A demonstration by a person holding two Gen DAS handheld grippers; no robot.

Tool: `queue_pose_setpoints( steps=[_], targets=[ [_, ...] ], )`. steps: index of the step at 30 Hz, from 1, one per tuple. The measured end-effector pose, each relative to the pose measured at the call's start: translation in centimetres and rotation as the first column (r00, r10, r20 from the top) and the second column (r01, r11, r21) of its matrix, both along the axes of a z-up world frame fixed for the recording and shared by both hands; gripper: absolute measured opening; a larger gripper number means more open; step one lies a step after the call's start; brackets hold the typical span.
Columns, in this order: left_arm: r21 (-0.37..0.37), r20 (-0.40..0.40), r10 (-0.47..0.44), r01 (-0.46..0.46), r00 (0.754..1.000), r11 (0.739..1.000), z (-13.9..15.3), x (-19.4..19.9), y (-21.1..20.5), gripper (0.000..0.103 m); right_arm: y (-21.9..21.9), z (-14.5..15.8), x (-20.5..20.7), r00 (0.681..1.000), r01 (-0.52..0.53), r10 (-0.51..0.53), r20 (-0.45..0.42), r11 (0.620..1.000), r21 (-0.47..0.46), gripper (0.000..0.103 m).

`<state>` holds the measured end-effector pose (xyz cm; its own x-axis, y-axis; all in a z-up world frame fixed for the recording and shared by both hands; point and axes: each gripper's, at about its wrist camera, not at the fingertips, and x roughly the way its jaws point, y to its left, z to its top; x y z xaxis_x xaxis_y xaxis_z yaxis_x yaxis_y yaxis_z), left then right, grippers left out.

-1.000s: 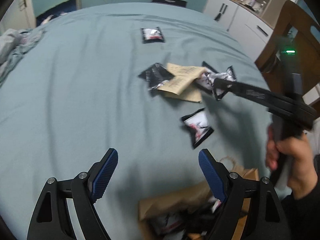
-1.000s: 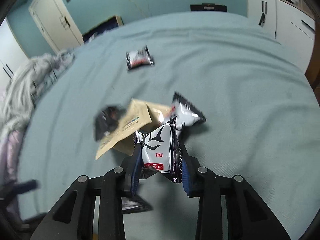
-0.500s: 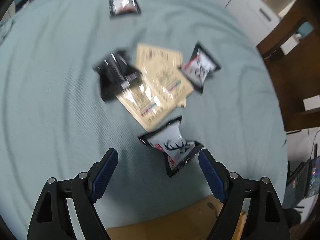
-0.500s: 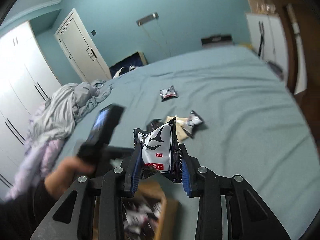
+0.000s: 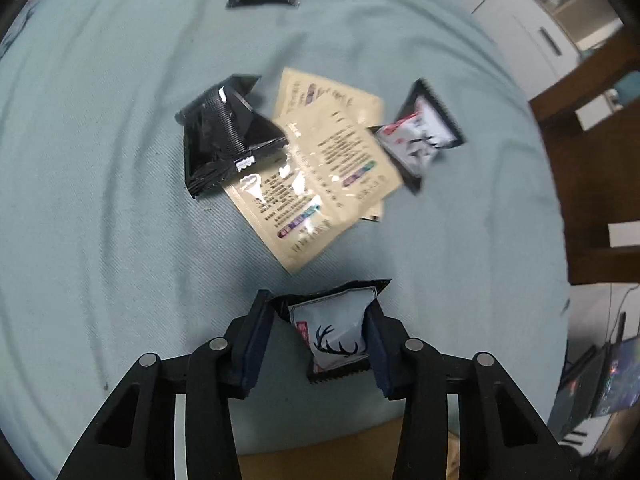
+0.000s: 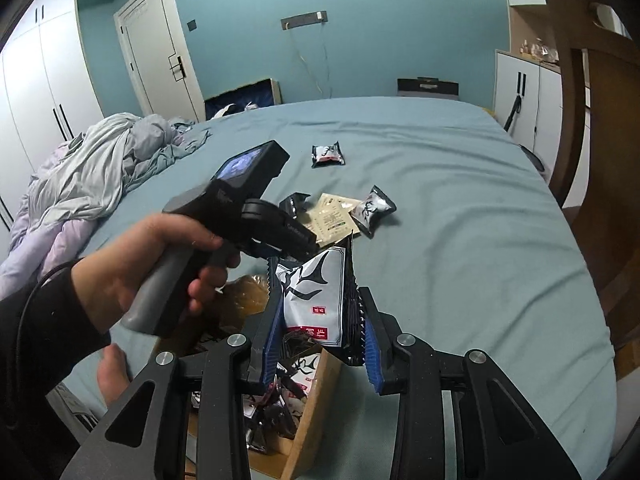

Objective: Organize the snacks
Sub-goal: 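Carry the white packet to the box with the right tool while the left tool grasps another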

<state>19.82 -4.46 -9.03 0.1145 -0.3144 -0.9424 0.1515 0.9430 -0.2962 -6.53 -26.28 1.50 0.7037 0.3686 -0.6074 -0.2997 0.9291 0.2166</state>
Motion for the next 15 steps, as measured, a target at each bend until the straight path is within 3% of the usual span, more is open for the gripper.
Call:
queue_pose_setpoints(
  steps=[1, 8, 12, 15],
  targets=[
    [0.0, 0.04, 0.015, -0.015, 0.999, 1.0, 1.1, -0.7, 0.4, 0.026, -0.3, 0.3, 0.3, 1.0, 0.007, -0.007, 0.004, 1.0, 0.012, 0.033],
    [-0.013, 0.238, 0.078, -0.077, 0.968, 0.997, 7.9, -4.8, 3.4, 0.026, -1.8, 0.2, -0.1, 0.998, 0.057, -0.056, -0.017, 0.995, 0.084, 0.033],
    [-0.091, 0.3, 0.116, -0.093, 0.947, 0.992, 11.4, -8.4, 6.4, 0.026, -1.5, 0.1, -0.3, 0.998, 0.061, -0.059, -0.026, 0.995, 0.077, 0.033],
    [-0.11, 0.317, 0.11, -0.078, 0.942, 0.991, 12.7, -11.1, 8.0, 0.026, -1.0, 0.1, -0.3, 0.998, 0.058, -0.056, -0.033, 0.996, 0.063, 0.033]
  ],
)
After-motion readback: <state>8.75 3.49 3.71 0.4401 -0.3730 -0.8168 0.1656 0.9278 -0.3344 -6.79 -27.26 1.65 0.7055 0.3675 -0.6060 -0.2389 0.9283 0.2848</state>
